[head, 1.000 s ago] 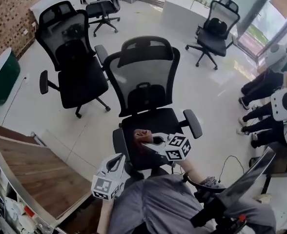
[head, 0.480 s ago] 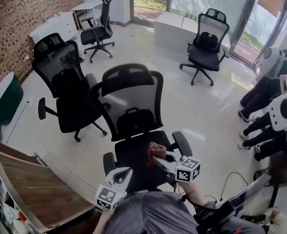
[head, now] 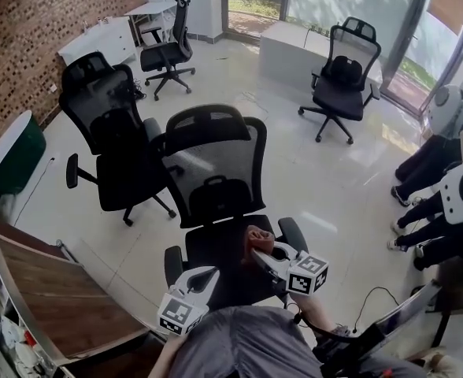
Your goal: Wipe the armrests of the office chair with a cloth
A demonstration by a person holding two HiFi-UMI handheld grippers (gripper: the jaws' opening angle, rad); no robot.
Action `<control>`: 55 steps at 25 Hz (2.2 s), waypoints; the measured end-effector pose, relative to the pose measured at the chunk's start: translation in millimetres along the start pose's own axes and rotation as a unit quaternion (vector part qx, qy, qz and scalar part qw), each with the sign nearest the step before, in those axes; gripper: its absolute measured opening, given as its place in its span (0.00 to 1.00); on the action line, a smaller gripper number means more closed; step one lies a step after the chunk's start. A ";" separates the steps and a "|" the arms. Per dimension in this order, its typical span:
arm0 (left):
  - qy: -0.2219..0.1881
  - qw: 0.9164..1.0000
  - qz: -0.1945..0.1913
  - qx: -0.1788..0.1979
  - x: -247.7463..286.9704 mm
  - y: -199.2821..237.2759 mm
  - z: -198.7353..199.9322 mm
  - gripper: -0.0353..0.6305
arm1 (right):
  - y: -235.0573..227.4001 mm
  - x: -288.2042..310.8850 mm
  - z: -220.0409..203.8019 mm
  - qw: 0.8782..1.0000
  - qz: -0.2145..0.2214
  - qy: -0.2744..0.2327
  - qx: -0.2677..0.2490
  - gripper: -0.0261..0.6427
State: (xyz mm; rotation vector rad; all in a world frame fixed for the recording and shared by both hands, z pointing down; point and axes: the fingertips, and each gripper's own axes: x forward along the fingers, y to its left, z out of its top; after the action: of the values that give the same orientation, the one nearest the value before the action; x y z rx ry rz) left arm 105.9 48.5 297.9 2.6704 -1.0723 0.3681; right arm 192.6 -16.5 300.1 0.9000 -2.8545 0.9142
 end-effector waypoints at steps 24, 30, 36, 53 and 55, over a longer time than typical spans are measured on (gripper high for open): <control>0.008 1.000 0.002 0.003 9.5 9.4 -4.0 0.08 | -17.0 1.1 33.1 0.997 -0.032 -0.019 -0.067 0.12; 0.006 1.000 0.007 -0.004 7.7 9.4 -6.1 0.08 | -18.2 1.7 41.1 0.995 -0.037 -0.014 -0.090 0.12; 0.005 1.000 0.004 -0.004 4.9 7.3 -4.8 0.08 | -15.8 -3.0 43.0 0.995 -0.043 -0.018 -0.083 0.12; 0.007 1.000 0.003 -0.001 4.2 4.1 -5.2 0.08 | -9.5 -2.9 33.6 0.990 -0.052 0.000 -0.129 0.12; 0.007 1.000 0.003 -0.003 5.4 2.7 -0.9 0.08 | -7.6 -2.6 31.7 0.987 -0.054 0.009 -0.148 0.12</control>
State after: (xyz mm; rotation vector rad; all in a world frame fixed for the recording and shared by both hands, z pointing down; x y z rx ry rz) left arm 107.7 43.4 300.8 2.6559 -1.0765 0.3846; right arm 203.8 -37.2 277.3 0.9899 -2.7895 0.4672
